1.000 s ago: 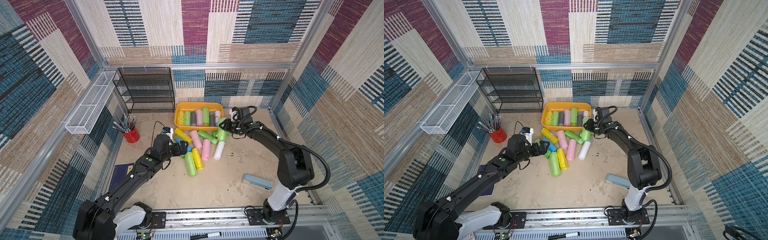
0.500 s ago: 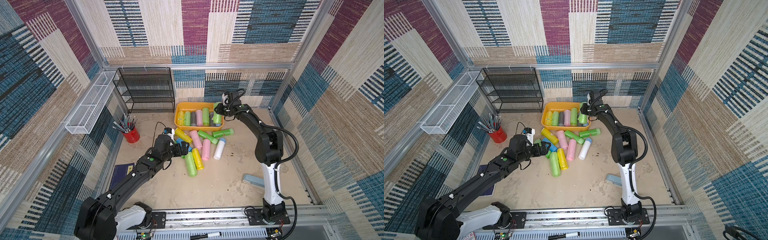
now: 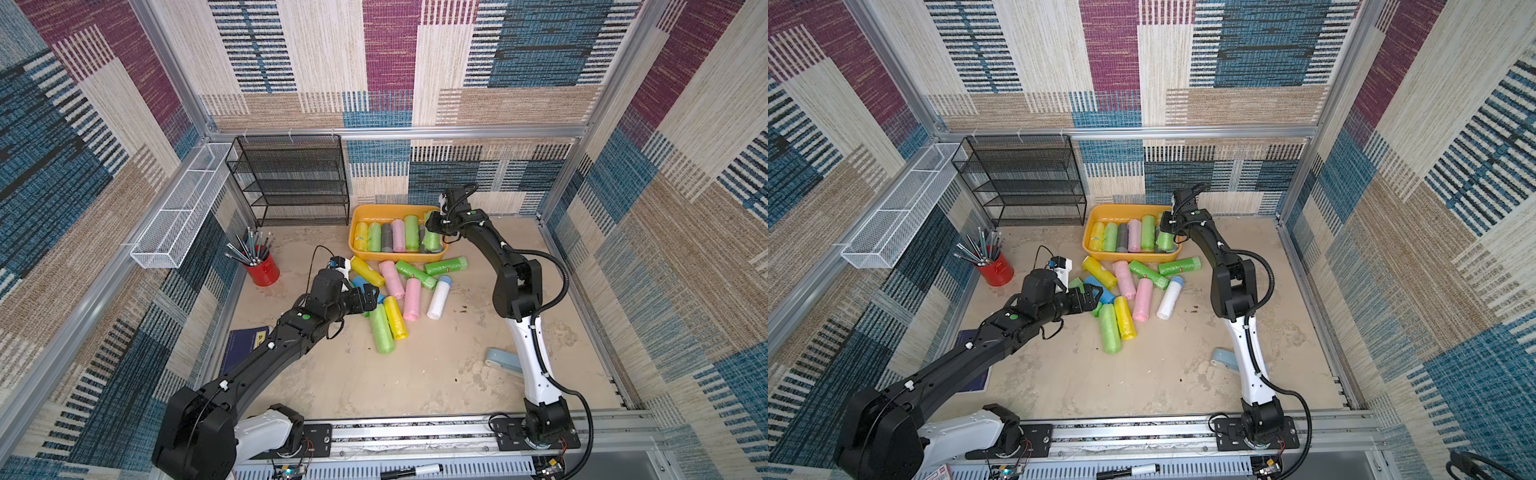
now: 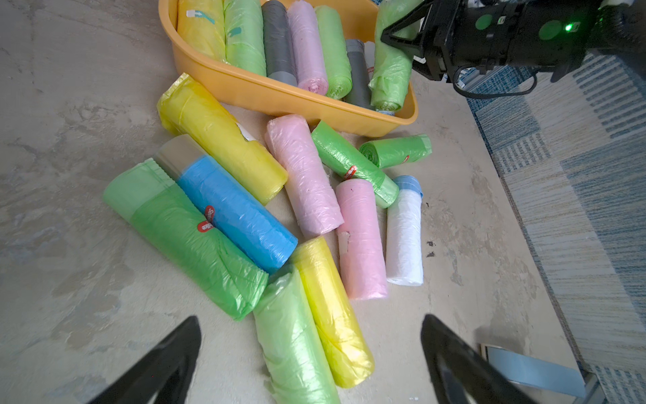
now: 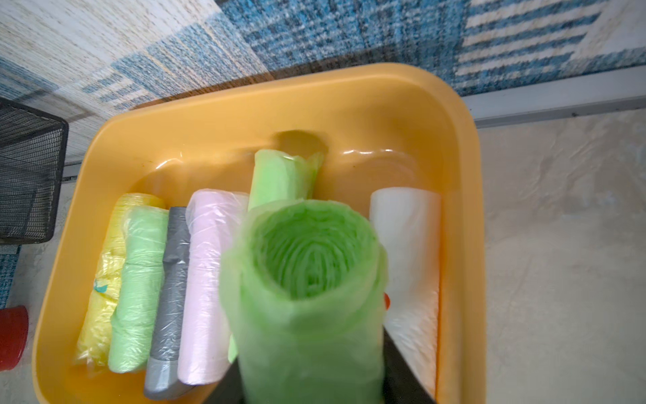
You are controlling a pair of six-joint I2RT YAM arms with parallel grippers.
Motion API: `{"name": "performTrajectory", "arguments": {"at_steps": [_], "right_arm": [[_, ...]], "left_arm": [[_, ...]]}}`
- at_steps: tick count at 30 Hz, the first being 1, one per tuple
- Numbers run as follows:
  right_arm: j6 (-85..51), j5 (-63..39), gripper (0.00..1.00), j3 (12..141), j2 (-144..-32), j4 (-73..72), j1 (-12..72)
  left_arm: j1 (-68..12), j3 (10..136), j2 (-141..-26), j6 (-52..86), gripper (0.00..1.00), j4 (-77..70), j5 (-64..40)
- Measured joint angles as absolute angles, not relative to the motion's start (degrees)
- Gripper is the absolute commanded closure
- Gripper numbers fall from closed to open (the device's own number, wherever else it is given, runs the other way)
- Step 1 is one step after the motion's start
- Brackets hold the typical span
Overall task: Put the roll of trash bags into the storage box
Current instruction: Place the roll of trash bags in the storage box.
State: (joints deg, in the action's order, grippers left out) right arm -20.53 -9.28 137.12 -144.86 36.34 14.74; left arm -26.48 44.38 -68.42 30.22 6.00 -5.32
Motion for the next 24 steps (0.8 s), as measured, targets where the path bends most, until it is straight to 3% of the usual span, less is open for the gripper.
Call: {"name": "performTrajectory", "arguments": {"at_steps": [4,12,24], "right_arm": [[-20.6,-9.2,0.0,137.6,-144.5,36.4,14.7],[-20.3,-8.3,0.01,131.1,-133.6,38.3,15.5],[-24.2,-10.7,0.01,75.2,-91.7,18.0,16.7]], "left_arm": [[-26.5,44.4,-68.2,30.2,0.02,6.0,-5.3],[-26.5,44.4,-67.5,30.2,0.02,6.0,-6.6],[-27.0,45.6,-67.7,30.2,0.02,6.0,-9.4]]}}
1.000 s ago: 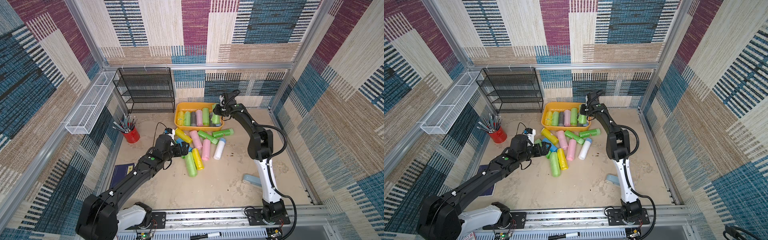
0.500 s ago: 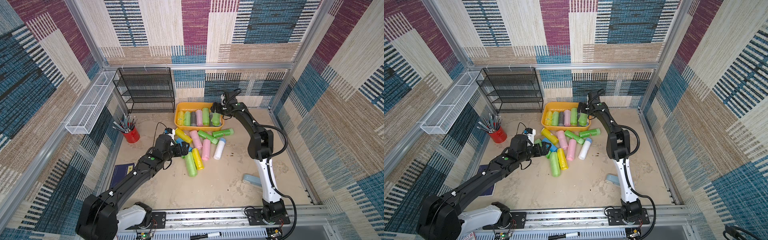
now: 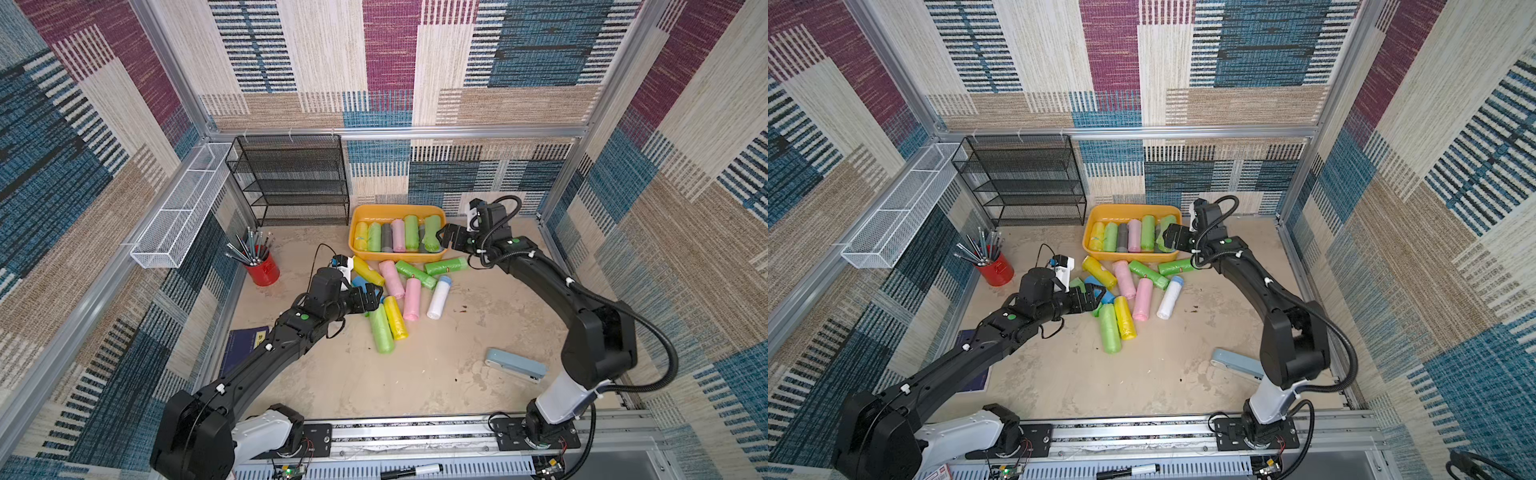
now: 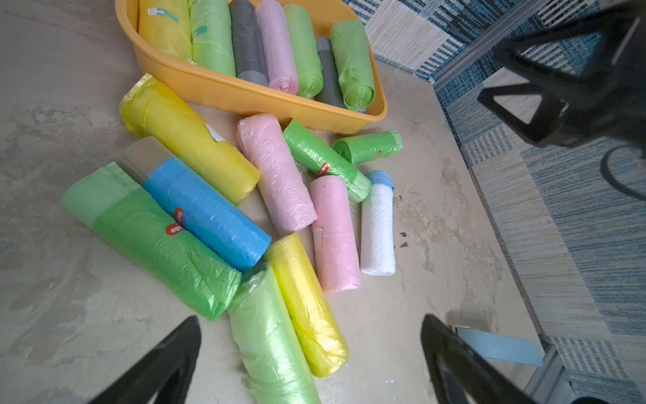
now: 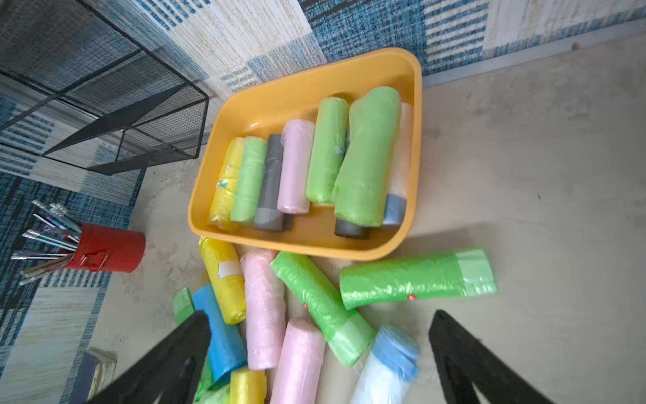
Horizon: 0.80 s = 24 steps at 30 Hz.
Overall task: Put the roll of trash bags into the storage box
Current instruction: Place the roll of trash bags in the storage box.
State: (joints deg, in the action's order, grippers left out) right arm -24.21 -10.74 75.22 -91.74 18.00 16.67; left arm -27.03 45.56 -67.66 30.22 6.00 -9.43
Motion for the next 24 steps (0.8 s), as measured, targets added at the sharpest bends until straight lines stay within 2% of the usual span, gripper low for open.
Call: {"name": "performTrajectory", "arguments": {"at_steps": [5,11,18,24], "right_arm": [[-27.0,-13.9,0.01,57.6,-80.1,8.2,16.7],[-29.6,-15.6,0.01,45.2,-70.9,2.3,16.6],[-31.6,-18.5,0.01,35.5,-62.0,-2.7,16.6],[-32.8,-21.4,0.01,30.6,-59.7,-6.7,16.7]], "left_arm": [[-27.8,49.5,-69.7,30.0,0.02,8.7,-9.3],[-29.3,53.0,-70.3,29.9,0.02,12.2,-9.0],[-32.1,53.7,-68.4,30.0,0.02,16.5,-6.4],[-34.6,54.3,-68.4,30.4,0.02,21.3,-4.3]]}}
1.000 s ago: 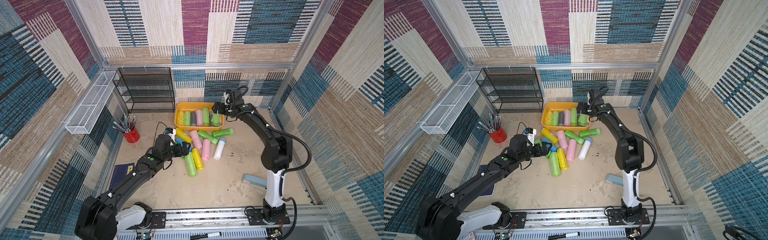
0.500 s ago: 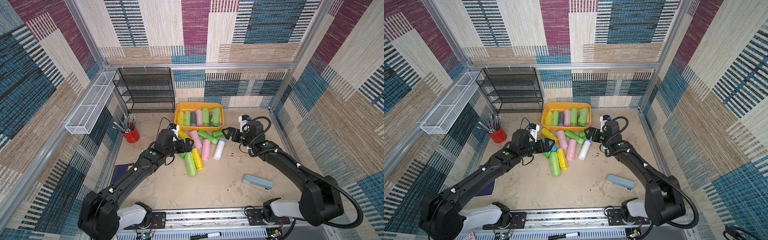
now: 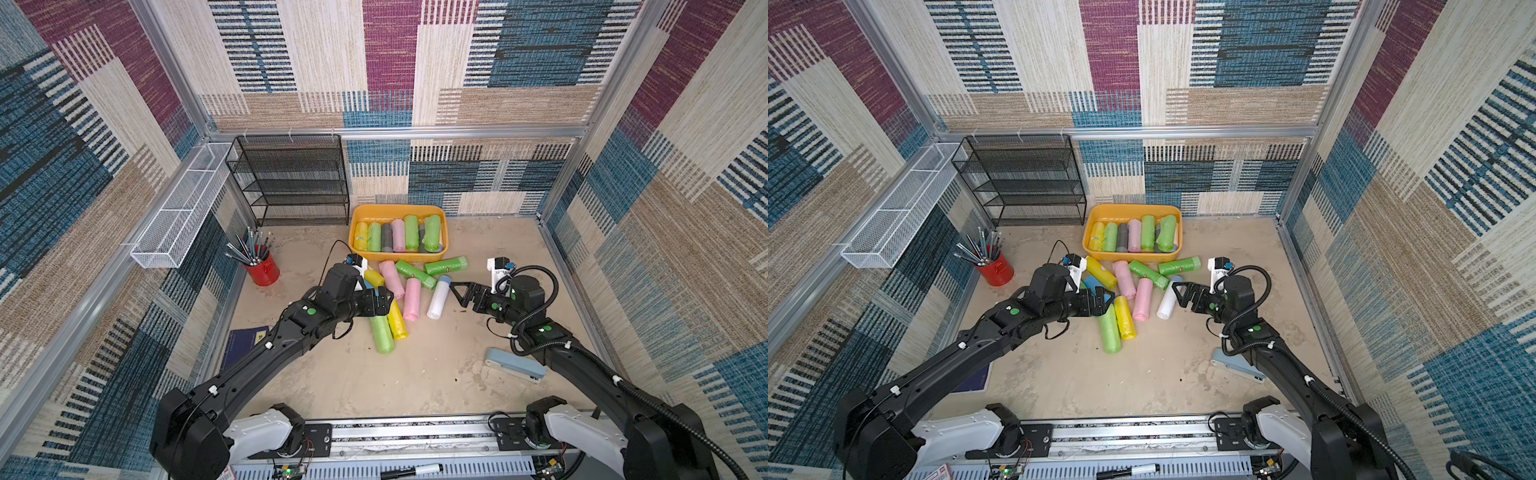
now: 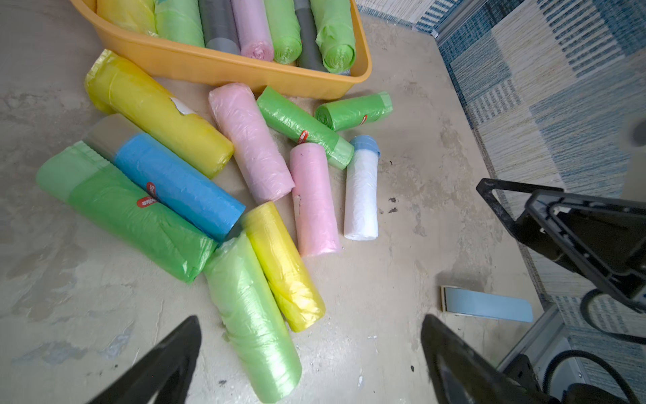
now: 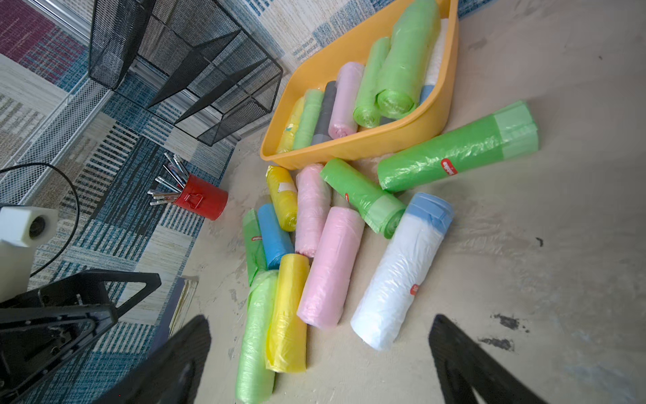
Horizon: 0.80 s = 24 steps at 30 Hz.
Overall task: Put the roll of trash bags into the storage box
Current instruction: Place the roll of trash bags in the storage box.
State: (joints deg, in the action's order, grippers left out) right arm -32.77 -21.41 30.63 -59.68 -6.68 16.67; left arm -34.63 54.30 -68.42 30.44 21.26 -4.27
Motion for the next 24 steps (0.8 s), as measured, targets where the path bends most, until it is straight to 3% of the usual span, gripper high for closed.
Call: {"name": "performTrajectory", "arguments": {"at_steps": [10,24], "right_arm": [[-32.6,-25.2,0.01,30.0,-61.2,-10.0,16.7],[-30.0,-25.5,0.01,31.6,-63.7,-9.8,16.6]], "left_arm": [[-37.8,51.4,-68.4,35.1,0.0,24.8,1.1],[-38.3,47.2,-74.7,40.9,0.11,21.6,1.0]]}}
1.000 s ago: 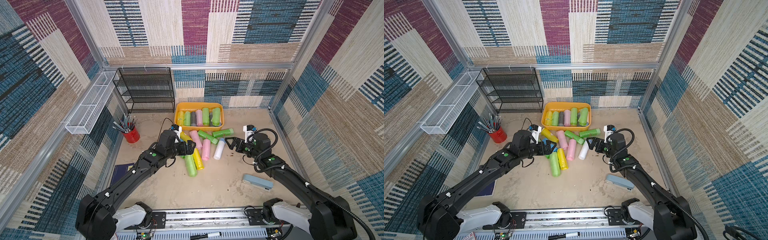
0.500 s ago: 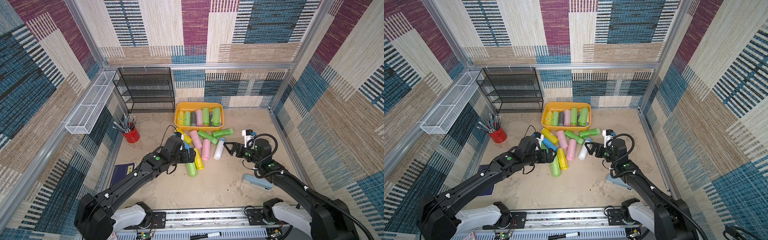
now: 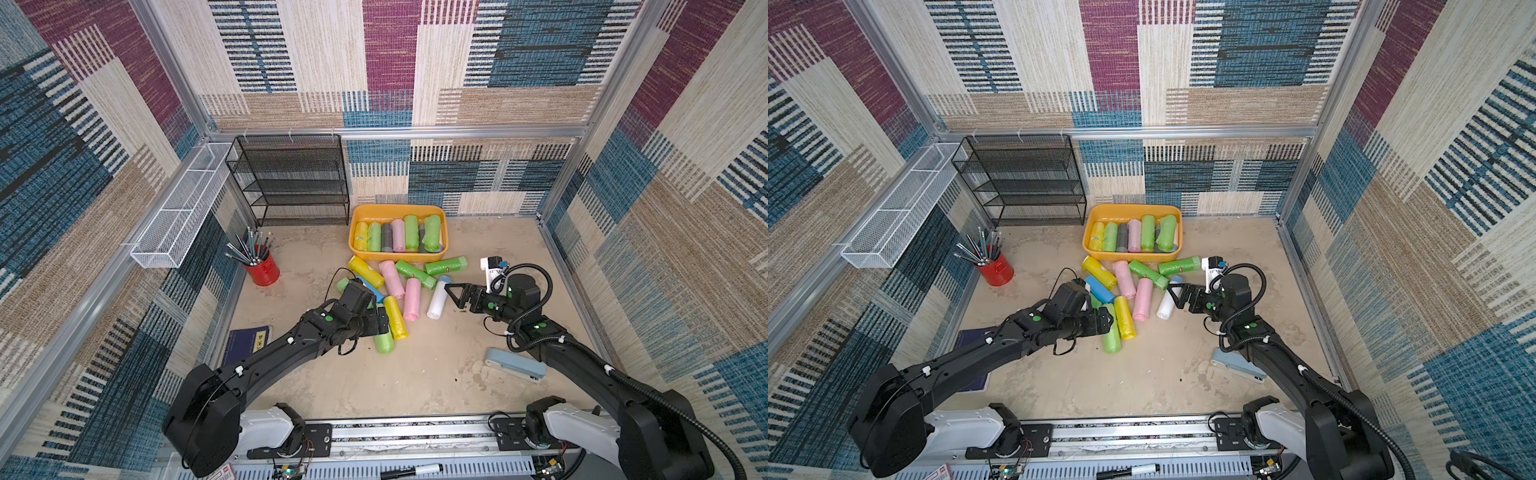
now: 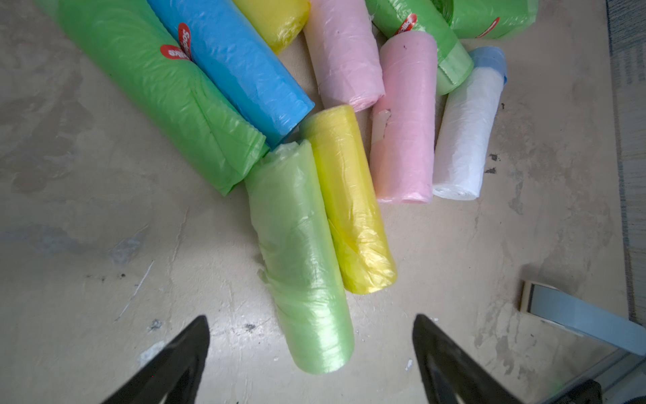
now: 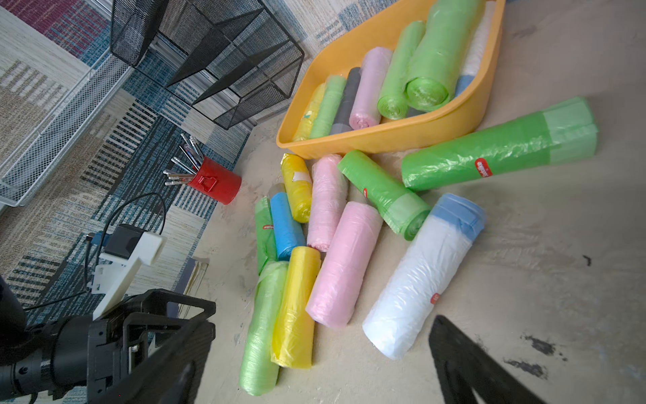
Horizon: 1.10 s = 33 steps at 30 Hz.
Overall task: Put the roll of trash bags into the storage box
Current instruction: Place the roll of trash bags in the storage box, then pick up the roll of trash bags from the center of the board.
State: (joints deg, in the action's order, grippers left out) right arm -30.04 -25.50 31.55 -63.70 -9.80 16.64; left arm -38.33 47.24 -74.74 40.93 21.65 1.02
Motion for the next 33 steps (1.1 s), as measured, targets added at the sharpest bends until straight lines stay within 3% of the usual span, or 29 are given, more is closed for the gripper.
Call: {"name": "performTrajectory", "arguments": {"at_steps": [12,33], "right_arm": [[-31.0,-26.4,0.01,29.6,-65.4,-10.8,16.6],[-32.9,-28.5,0.01,30.9,-68.5,-10.8,16.7]], "left_arm": [[-38.5,47.1,-80.1,43.3,0.23,16.9,-1.9],[-38.5,47.2,-88.0,43.7,0.32,15.8,-1.8]]}}
